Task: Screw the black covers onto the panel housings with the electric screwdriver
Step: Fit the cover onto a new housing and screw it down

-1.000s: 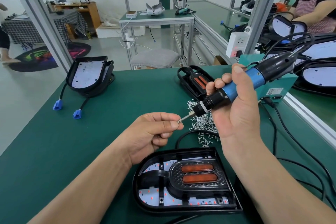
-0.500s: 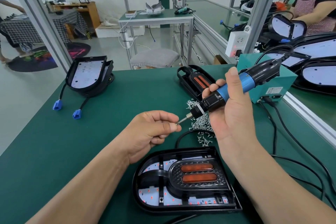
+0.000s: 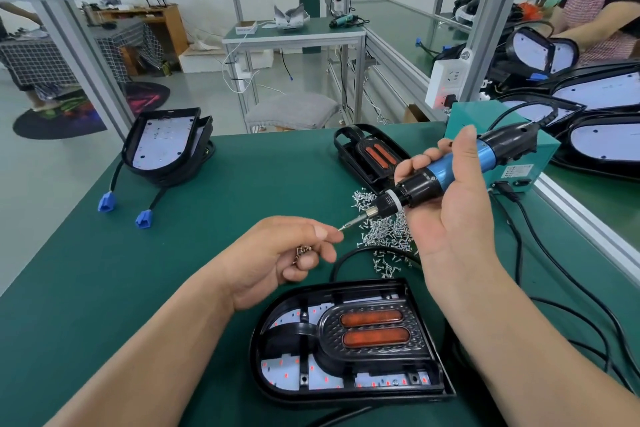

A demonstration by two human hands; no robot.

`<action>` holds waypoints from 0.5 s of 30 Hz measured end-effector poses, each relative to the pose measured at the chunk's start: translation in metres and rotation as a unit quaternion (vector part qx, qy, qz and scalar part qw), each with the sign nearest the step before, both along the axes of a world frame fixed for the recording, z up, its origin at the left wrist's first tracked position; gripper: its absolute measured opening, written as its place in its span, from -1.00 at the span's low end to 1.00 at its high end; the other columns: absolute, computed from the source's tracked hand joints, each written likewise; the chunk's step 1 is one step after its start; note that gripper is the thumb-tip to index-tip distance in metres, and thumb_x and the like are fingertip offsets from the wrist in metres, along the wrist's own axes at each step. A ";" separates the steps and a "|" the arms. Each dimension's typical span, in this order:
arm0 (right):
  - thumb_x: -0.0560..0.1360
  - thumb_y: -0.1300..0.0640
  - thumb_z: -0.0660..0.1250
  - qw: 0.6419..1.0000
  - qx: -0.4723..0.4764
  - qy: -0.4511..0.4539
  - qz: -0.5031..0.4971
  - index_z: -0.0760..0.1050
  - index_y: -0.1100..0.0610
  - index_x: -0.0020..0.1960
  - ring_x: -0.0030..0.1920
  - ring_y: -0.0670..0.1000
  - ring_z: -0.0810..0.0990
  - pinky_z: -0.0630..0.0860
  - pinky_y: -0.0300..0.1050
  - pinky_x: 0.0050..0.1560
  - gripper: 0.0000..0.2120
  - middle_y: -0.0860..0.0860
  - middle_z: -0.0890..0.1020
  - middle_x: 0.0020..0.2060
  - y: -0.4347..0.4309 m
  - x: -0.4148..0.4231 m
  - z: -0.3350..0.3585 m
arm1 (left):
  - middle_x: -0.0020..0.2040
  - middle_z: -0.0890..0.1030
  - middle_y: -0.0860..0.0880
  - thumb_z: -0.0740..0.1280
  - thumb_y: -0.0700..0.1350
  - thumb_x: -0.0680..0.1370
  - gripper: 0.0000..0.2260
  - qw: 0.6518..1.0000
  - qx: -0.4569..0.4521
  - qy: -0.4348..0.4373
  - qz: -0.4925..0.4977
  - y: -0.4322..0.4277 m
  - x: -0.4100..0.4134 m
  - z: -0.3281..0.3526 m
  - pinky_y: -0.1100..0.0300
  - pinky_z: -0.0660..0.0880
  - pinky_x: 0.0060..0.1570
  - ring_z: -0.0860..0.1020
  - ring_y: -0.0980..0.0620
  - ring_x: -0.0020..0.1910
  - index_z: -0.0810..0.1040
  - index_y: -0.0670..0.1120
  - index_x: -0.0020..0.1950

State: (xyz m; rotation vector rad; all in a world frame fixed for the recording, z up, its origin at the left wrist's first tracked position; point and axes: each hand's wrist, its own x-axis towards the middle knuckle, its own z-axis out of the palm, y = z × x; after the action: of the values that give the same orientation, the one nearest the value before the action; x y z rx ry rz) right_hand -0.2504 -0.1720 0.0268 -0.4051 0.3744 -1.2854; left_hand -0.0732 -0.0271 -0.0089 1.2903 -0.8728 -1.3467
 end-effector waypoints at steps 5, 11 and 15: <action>0.60 0.01 0.50 1.000 -0.012 -0.015 0.017 0.53 0.15 0.02 -0.33 -0.04 0.54 0.63 -0.06 -0.11 -0.76 0.01 0.55 -0.27 0.000 -0.011 0.012 | -0.22 0.63 0.04 0.49 0.18 0.43 -0.64 0.973 0.021 -0.216 -0.072 0.007 0.000 0.007 0.30 0.33 -0.35 0.41 0.11 -0.34 0.78 -0.06 0.02; 0.65 -0.03 0.42 0.996 -0.072 0.004 0.057 0.53 0.15 0.10 -0.37 -0.09 0.53 0.61 -0.15 -0.20 -0.76 -0.04 0.52 -0.28 0.010 -0.027 0.020 | -0.07 0.76 -0.03 0.51 0.21 0.49 -0.70 0.940 0.013 -0.315 -0.128 0.010 0.002 0.009 0.18 0.57 0.02 0.67 0.13 -0.07 0.78 0.00 -0.01; 0.67 -0.07 0.32 0.989 -0.110 0.028 0.091 0.50 0.13 0.12 -0.37 -0.12 0.47 0.57 -0.19 -0.24 -0.75 -0.06 0.47 -0.27 0.022 -0.039 0.020 | -0.05 0.77 0.07 0.52 0.22 0.48 -0.77 0.928 0.016 -0.339 -0.154 0.012 0.002 0.013 0.32 0.54 0.00 0.69 0.19 -0.04 0.79 0.09 -0.05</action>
State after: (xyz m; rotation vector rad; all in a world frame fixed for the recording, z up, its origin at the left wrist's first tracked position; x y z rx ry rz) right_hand -0.2895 -0.1503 0.0470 -0.6483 0.2370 -1.1408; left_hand -0.0716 -0.0152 0.0040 1.7353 -1.5851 -1.1477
